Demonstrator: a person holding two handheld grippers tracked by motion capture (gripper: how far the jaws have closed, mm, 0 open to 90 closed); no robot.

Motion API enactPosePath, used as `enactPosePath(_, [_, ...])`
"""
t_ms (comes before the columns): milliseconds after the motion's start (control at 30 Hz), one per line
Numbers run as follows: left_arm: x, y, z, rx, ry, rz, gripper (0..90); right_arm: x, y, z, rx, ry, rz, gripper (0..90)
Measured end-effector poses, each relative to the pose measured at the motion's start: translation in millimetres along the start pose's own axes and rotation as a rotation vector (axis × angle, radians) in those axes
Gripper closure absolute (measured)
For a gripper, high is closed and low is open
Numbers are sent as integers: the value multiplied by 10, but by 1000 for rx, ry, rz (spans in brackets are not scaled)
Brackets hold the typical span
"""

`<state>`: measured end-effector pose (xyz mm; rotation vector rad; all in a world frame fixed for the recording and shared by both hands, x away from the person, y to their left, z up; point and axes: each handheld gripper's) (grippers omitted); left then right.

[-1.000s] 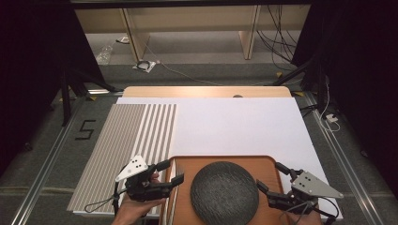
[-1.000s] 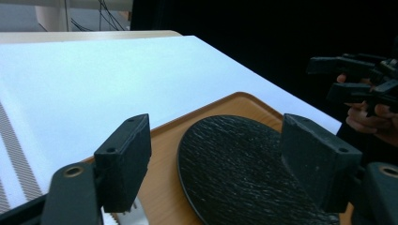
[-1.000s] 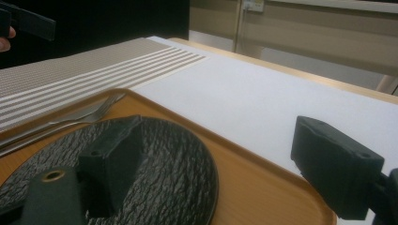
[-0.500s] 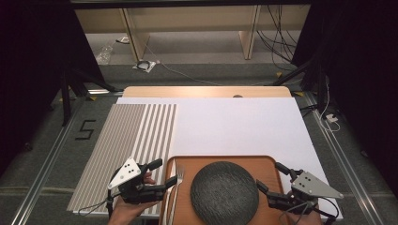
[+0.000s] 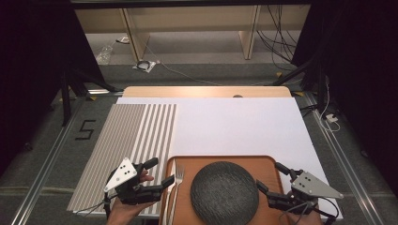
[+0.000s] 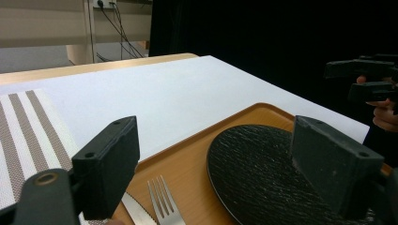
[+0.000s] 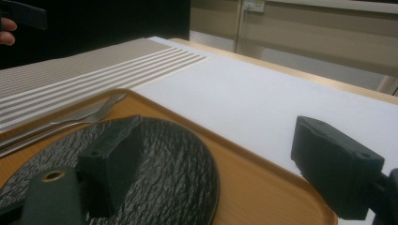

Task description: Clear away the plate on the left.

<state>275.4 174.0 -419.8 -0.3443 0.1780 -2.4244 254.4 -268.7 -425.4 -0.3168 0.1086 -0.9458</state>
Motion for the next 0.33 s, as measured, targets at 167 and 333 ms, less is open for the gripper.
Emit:
enactPosePath(167, [-9,-8,4,12,-6,5,164,0,0,0,0,0,-1,184])
enactPosePath(333, [-9,-2,1,8,-7,5,164,1,3,-2,3,1,0,184])
Point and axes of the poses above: each handheld gripper's, and its own axes: y roughly forward along the jaws, z roughly out of its top, x roughly to its right, and after that the axes turned 3 degrees about -z, right-handed
